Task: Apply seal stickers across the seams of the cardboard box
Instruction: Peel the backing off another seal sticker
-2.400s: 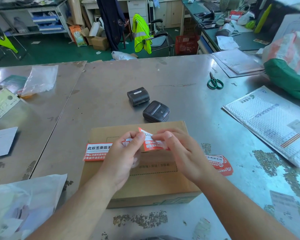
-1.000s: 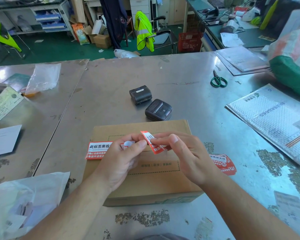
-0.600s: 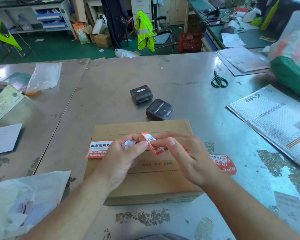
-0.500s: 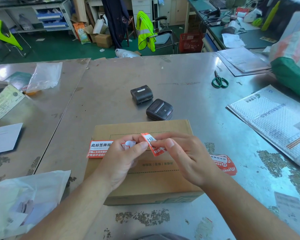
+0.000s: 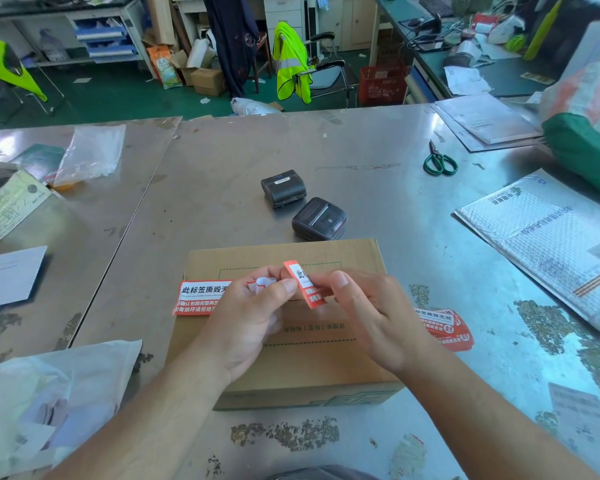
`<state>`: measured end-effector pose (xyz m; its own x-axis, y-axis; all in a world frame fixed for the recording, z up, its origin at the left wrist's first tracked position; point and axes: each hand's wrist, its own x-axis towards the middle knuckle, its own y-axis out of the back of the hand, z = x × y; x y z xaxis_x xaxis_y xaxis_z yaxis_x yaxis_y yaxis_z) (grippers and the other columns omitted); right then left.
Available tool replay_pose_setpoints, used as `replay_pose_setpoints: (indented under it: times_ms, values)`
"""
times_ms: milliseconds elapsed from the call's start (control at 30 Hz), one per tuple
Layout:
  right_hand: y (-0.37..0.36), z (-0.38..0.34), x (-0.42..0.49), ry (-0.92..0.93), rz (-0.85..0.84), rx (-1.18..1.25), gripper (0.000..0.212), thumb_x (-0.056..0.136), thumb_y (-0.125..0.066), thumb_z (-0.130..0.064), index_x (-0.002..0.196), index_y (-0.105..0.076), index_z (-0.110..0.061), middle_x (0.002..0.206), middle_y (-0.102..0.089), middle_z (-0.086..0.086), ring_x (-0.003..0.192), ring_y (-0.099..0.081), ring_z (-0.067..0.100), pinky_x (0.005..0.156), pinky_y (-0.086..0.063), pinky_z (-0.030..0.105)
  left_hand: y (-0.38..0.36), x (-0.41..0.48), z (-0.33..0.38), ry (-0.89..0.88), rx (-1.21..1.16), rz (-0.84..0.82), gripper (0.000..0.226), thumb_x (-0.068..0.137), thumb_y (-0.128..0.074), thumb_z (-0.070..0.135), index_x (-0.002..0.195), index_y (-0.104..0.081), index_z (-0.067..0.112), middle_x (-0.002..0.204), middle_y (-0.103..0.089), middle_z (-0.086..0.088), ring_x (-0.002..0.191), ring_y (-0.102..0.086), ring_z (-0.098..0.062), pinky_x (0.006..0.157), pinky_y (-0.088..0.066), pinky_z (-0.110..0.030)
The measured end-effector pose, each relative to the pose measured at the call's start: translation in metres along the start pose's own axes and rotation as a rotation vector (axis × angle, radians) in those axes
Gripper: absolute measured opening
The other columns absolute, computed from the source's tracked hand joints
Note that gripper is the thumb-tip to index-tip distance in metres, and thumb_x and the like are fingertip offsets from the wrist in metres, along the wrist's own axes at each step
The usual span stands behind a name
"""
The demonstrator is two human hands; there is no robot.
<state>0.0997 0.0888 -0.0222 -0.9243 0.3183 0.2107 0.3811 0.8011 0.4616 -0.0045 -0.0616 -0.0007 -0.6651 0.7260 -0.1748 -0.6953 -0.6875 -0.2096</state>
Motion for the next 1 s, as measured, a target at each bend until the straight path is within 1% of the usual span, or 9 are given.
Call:
replay_pose_setpoints:
  times_ms: [67, 133, 200, 267, 433, 533, 600, 700, 1000]
  values:
    - [-0.001, -0.001, -0.001, -0.013, 0.006, 0.014, 0.069, 0.102, -0.023, -0.058, 0.095, -0.073, -0.011, 0.080, -0.067, 0.011, 0.079, -0.062, 0.032, 0.072, -0.048, 0.049, -0.003, 0.001, 0.000, 0.001, -0.028, 0.013, 0.005, 0.081, -0.064, 0.014, 0.082, -0.061, 0.010, 0.056, -0.061, -0.008, 0.038, -0.037, -0.002, 0.040, -0.026, -0.015]
    - [-0.001, -0.002, -0.001, 0.005, 0.024, 0.046, 0.065, 0.103, -0.023, -0.055, 0.094, -0.073, -0.015, 0.079, -0.066, 0.012, 0.079, -0.062, 0.032, 0.072, -0.048, 0.049, -0.006, 0.003, 0.000, 0.009, -0.046, 0.017, 0.008, 0.074, -0.068, 0.026, 0.078, -0.067, 0.019, 0.070, -0.054, -0.023, 0.042, -0.029, -0.007, 0.042, -0.024, -0.018]
    - [0.000, -0.003, -0.001, 0.048, 0.043, 0.076, 0.060, 0.105, -0.025, -0.047, 0.097, -0.074, -0.014, 0.079, -0.067, 0.012, 0.078, -0.062, 0.032, 0.071, -0.048, 0.046, -0.009, 0.003, -0.001, 0.014, -0.041, 0.028, 0.003, 0.075, -0.067, 0.025, 0.073, -0.069, 0.023, 0.060, -0.052, -0.017, 0.041, -0.028, -0.006, 0.042, -0.023, -0.018]
    - [0.002, -0.004, -0.002, 0.077, 0.050, 0.086, 0.058, 0.105, -0.026, -0.042, 0.101, -0.075, -0.011, 0.080, -0.067, 0.012, 0.079, -0.063, 0.032, 0.071, -0.047, 0.044, -0.013, 0.003, 0.001, 0.009, -0.003, 0.031, 0.010, 0.080, -0.060, 0.020, 0.073, -0.068, 0.021, 0.048, -0.055, 0.004, 0.040, -0.028, -0.004, 0.042, -0.020, -0.018]
    - [0.003, 0.000, -0.003, 0.087, 0.036, 0.044, 0.062, 0.105, -0.024, -0.042, 0.092, -0.070, -0.002, 0.083, -0.067, 0.018, 0.082, -0.061, 0.036, 0.071, -0.047, 0.043, -0.017, 0.003, 0.005, 0.024, 0.036, 0.038, 0.008, 0.079, -0.056, 0.021, 0.082, -0.060, 0.014, 0.043, -0.054, 0.005, 0.041, -0.028, -0.003, 0.042, -0.019, -0.019]
    - [0.003, -0.003, -0.005, 0.109, 0.048, 0.066, 0.055, 0.106, -0.026, -0.037, 0.108, -0.073, -0.008, 0.091, -0.071, 0.016, 0.088, -0.065, 0.033, 0.074, -0.049, 0.043, -0.017, 0.004, 0.005, 0.044, 0.029, 0.035, 0.011, 0.078, -0.057, 0.021, 0.085, -0.060, 0.013, 0.045, -0.055, 0.005, 0.041, -0.029, -0.003, 0.041, -0.019, -0.018]
    - [0.004, -0.005, -0.006, 0.123, 0.081, 0.093, 0.050, 0.105, -0.029, -0.033, 0.120, -0.072, -0.012, 0.095, -0.074, 0.006, 0.092, -0.069, 0.025, 0.077, -0.051, 0.042, -0.017, 0.004, 0.006, 0.052, 0.035, 0.030, 0.014, 0.079, -0.057, 0.021, 0.088, -0.061, 0.012, 0.045, -0.056, 0.005, 0.041, -0.029, -0.003, 0.040, -0.020, -0.017]
    - [0.003, -0.008, -0.005, 0.128, 0.076, 0.078, 0.049, 0.105, -0.030, -0.032, 0.121, -0.073, -0.014, 0.098, -0.075, -0.002, 0.093, -0.069, 0.019, 0.078, -0.051, 0.041, -0.018, 0.003, 0.006, 0.049, 0.049, 0.027, 0.011, 0.079, -0.056, 0.021, 0.084, -0.063, 0.013, 0.045, -0.055, 0.007, 0.041, -0.031, -0.002, 0.041, -0.022, -0.016]
    - [-0.001, -0.007, -0.004, 0.099, 0.067, 0.136, 0.049, 0.106, -0.031, -0.032, 0.115, -0.075, -0.012, 0.101, -0.076, 0.008, 0.094, -0.069, 0.026, 0.076, -0.051, 0.045, -0.016, 0.002, 0.007, 0.082, 0.090, 0.055, 0.017, 0.077, -0.058, 0.022, 0.065, -0.070, 0.023, 0.048, -0.056, 0.009, 0.041, -0.036, -0.002, 0.040, -0.024, -0.015]
